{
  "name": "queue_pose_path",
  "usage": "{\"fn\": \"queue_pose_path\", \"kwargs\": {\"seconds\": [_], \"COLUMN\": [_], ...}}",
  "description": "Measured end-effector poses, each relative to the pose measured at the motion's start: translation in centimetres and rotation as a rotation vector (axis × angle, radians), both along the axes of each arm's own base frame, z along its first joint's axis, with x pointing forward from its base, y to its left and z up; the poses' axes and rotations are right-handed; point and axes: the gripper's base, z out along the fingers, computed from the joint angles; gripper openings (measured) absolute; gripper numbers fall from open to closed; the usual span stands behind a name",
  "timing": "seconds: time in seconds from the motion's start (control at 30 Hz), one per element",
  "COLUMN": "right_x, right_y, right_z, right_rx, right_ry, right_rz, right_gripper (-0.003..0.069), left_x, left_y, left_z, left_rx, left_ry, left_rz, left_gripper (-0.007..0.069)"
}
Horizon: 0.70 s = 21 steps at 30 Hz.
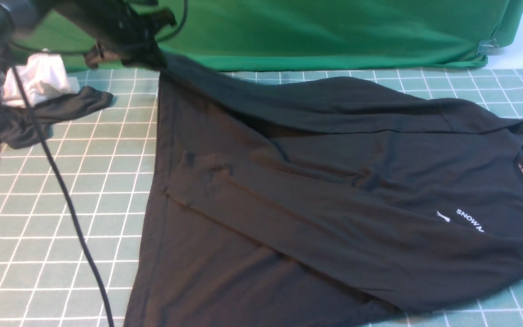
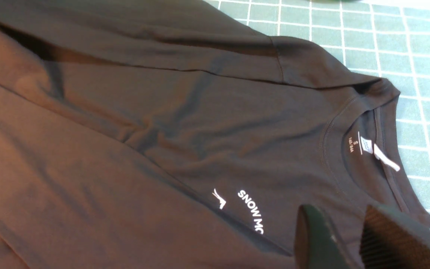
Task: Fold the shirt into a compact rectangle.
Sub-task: 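Grab the top left corner of the dark shirt with the left gripper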
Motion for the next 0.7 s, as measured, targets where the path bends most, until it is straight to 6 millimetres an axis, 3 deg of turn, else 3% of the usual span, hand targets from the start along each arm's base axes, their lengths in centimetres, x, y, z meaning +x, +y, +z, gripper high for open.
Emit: {"fn": "queue_pose_path", "kwargs": {"seconds": [0.17, 0.27, 0.5, 0.7], "right_x": [0.0, 0.0, 0.0, 0.0], "right_y": [0.0, 0.0, 0.0, 0.0], "right_z": [0.0, 0.0, 0.0, 0.0], "right_rx": [0.0, 0.0, 0.0, 0.0], "right_ry": [0.006, 0.006, 0.006, 0.006], "right_rz": [0.001, 0.001, 0.001, 0.001], "right_gripper": [0.0188, 0.0188, 0.0182, 0.0183], "left_x": [0.9, 1.0, 1.3, 1.4], "left_y": [0.5, 0.7, 0.8, 0.9], "left_z": [-4.7, -6.0, -6.1, -6.0], "left_rx": [0.065, 0.087, 0.099, 0.1], "left_ry": [0.07, 0.095, 0.067, 0.051], "left_rz": [-0.003, 0.003, 0.014, 0.019], "left_gripper": [0.0044, 0.01, 0.0271, 0.0327]}}
